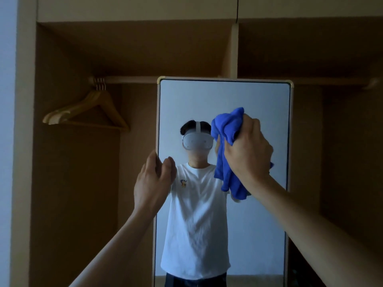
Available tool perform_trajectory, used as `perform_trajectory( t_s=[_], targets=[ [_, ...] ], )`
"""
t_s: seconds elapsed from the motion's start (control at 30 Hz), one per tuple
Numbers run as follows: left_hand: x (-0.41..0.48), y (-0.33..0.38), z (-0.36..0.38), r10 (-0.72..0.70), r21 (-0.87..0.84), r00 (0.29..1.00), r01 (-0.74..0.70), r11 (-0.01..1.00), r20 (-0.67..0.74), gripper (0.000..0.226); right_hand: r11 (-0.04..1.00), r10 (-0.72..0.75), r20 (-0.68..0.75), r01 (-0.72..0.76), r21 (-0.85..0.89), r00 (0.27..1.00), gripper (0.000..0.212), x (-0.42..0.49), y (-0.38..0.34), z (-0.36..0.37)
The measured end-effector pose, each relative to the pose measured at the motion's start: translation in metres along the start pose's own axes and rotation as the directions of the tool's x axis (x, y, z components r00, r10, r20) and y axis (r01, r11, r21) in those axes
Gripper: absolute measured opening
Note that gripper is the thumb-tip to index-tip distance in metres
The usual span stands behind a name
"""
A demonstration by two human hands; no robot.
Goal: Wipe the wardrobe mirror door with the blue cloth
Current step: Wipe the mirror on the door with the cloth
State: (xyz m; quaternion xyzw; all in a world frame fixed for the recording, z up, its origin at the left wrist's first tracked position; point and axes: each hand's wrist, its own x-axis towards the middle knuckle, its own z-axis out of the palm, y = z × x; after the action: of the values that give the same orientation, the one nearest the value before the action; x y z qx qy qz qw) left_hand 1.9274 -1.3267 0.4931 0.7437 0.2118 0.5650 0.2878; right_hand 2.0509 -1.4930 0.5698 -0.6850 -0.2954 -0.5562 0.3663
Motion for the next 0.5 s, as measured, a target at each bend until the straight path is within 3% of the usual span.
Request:
perform_trajectory(
  t_s=[0.17, 0.33, 0.5],
  targets=[
    [0.003, -0.003, -0.009, -0.037, -0.065, 0.998, 0.041, 0.997, 0.057, 0.018, 0.999, -0.033, 0.03, 0.033, 0.01, 0.999, 0.043, -0.006, -0.048, 0.014],
    [0.006, -0.006, -0.018, -0.073, -0.05, 0.988, 0.081, 0.995, 0.138, 0.043, 0.995, -0.1, 0.042, 0.099, 0.016, 0.994, 0.039, -0.017, -0.094, 0.031],
    [0.007, -0.01, -0.02, -0.093, -0.126, 0.98, 0.116, 0.985, 0.178, 0.044, 0.994, -0.108, 0.06, 0.107, 0.028, 0.992, 0.031, -0.031, -0.138, 0.043]
  ],
)
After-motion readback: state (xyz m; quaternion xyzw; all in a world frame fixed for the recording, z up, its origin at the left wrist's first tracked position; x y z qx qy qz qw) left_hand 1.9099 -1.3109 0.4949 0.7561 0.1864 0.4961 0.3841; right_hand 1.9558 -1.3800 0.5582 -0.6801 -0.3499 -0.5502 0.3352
